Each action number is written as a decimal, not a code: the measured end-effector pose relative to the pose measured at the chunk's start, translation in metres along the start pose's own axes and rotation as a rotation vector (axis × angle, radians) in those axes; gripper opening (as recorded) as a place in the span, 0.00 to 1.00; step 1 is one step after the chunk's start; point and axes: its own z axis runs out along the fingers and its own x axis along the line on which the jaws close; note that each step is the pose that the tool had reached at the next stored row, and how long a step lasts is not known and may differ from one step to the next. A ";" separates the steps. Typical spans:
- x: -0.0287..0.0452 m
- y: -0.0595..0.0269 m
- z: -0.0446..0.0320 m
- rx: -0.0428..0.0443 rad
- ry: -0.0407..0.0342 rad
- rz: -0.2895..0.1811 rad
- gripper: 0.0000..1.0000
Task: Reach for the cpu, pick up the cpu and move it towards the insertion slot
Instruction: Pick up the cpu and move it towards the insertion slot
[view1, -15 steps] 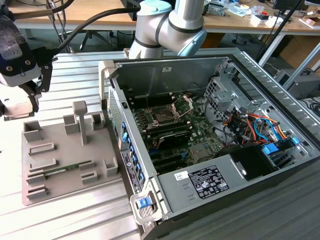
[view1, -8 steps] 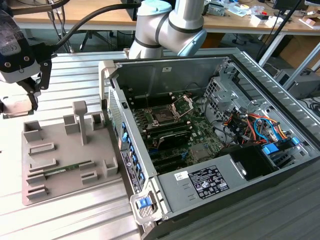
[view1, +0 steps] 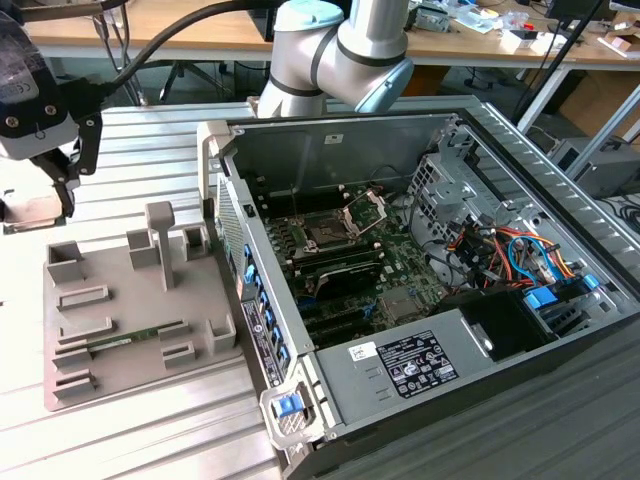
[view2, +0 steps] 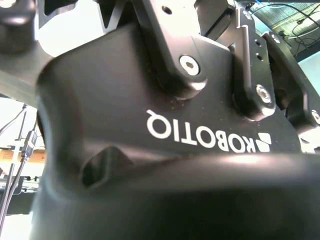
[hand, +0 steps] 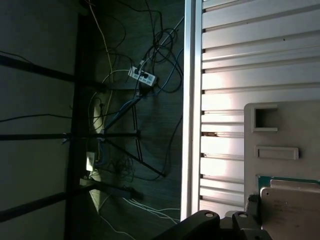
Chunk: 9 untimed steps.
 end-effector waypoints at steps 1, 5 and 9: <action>0.0000 0.0000 -0.0006 -0.0001 -0.0001 0.000 0.55; 0.0000 0.0002 -0.0048 0.0000 0.0000 0.000 0.55; 0.0000 0.0003 -0.0083 0.0000 -0.0001 0.000 0.55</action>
